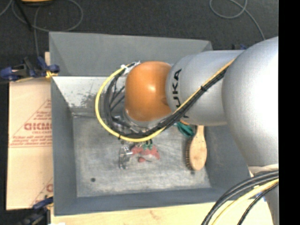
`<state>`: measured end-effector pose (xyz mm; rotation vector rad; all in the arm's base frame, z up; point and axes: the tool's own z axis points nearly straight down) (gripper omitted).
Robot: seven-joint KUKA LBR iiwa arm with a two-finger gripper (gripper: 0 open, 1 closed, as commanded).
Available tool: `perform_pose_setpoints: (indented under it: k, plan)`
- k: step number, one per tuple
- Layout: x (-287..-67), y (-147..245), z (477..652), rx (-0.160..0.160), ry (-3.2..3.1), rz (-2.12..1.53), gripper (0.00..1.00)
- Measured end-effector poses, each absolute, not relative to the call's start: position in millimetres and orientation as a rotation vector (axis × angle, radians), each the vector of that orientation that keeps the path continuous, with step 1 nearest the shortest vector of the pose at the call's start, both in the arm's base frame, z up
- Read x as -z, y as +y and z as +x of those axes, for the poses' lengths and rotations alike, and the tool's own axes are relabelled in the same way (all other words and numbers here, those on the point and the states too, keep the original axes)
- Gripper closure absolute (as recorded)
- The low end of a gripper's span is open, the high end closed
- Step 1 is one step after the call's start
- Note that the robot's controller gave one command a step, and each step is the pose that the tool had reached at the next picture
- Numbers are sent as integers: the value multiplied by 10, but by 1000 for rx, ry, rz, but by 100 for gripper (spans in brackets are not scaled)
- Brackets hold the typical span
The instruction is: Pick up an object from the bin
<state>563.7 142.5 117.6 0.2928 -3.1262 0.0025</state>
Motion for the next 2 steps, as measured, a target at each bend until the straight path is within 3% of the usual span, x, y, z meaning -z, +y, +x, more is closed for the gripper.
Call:
perform_pose_setpoints:
  k: [1,2]
  plan:
    - [-1321,934,5828,-1,-3092,585,0]
    - [-877,866,5887,2,-3110,500,0]
